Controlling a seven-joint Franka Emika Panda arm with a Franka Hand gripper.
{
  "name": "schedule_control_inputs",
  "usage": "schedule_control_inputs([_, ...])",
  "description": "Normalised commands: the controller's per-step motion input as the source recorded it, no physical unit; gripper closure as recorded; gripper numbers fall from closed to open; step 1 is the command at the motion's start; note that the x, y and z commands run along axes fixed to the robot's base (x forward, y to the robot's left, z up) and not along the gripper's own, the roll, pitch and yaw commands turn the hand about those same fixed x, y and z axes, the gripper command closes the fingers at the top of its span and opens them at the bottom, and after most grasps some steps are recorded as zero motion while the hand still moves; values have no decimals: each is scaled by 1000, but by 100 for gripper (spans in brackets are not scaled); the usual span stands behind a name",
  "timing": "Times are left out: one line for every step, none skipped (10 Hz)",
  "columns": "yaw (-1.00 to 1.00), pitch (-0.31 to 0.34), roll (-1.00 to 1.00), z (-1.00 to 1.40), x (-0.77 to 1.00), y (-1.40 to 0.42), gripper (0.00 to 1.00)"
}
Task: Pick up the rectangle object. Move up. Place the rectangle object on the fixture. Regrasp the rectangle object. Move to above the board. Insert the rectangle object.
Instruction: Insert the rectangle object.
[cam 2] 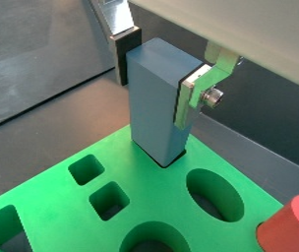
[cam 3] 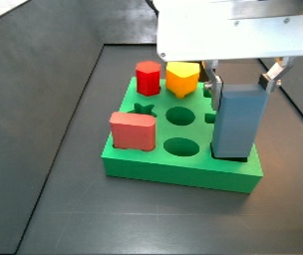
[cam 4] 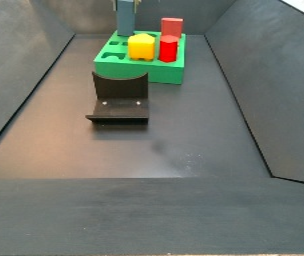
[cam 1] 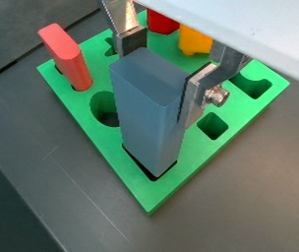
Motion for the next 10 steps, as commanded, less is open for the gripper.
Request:
schedule_control_inputs([0,-34,0,-103,89,-43,100])
schedule_control_inputs([0,-26,0,-137,0,-17,100])
schedule_control_inputs([-57,-14,6,-197,0,0,100])
schedule_control_inputs([-71,0,10,-174,0,0,100])
schedule_control_inputs([-134,0,3,-160,-29,0,100])
schedule_control_inputs([-191,0,11,-154,-29,0,100])
schedule_control_inputs([-163,6,67,-163,0,0,100])
schedule_control_inputs([-143,0,81,-194,0,-11,100])
schedule_control_inputs([-51,0,14,-143,26,-37,100])
schedule_control_inputs([-14,0,64,-91,0,-54,100])
